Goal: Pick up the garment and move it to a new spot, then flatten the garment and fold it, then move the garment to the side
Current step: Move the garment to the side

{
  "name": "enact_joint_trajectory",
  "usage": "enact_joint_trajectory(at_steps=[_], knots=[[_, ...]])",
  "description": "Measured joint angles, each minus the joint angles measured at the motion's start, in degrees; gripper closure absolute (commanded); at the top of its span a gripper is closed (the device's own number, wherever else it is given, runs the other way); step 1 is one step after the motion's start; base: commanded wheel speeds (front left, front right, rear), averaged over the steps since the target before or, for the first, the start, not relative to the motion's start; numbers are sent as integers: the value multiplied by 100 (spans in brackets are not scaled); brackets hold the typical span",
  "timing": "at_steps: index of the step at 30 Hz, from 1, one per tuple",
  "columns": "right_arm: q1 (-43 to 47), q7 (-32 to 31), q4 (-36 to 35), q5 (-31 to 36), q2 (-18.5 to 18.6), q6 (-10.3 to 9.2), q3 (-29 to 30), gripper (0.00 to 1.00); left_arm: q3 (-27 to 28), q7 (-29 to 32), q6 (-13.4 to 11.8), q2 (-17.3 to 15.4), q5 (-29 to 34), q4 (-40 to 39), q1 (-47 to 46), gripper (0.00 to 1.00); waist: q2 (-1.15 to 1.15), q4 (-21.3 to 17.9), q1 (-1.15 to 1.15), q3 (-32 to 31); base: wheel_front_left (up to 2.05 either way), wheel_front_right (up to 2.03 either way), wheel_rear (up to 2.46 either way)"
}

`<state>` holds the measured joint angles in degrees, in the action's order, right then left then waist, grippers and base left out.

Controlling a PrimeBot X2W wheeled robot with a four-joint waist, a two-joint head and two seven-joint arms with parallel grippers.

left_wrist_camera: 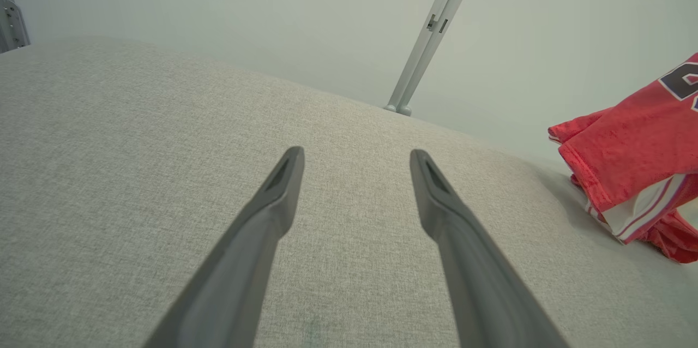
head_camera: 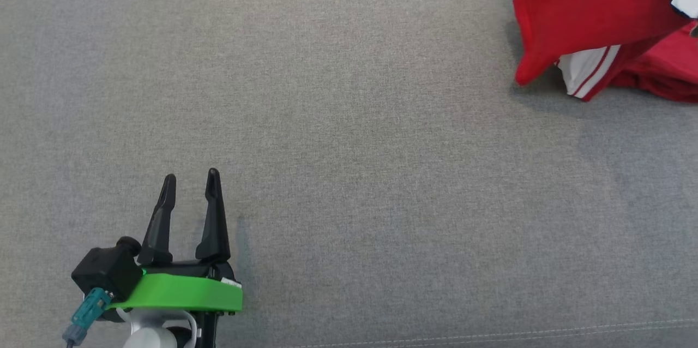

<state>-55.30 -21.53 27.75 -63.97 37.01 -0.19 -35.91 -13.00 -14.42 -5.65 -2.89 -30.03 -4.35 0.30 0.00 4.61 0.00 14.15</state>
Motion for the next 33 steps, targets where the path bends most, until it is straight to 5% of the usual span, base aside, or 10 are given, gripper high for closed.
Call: enact_joint_trajectory(at_steps=[21,33], knots=[[-380,-205,433,620,822,-346,-55,100,133,3,0,-144,160,-166,-297,0,0,51,0,690,0,0,0],[-377,512,924,1333,1093,-543,-156,100,153,130,0,-335,275,-333,-402,0,0,48,0,1108,0,0,0]])
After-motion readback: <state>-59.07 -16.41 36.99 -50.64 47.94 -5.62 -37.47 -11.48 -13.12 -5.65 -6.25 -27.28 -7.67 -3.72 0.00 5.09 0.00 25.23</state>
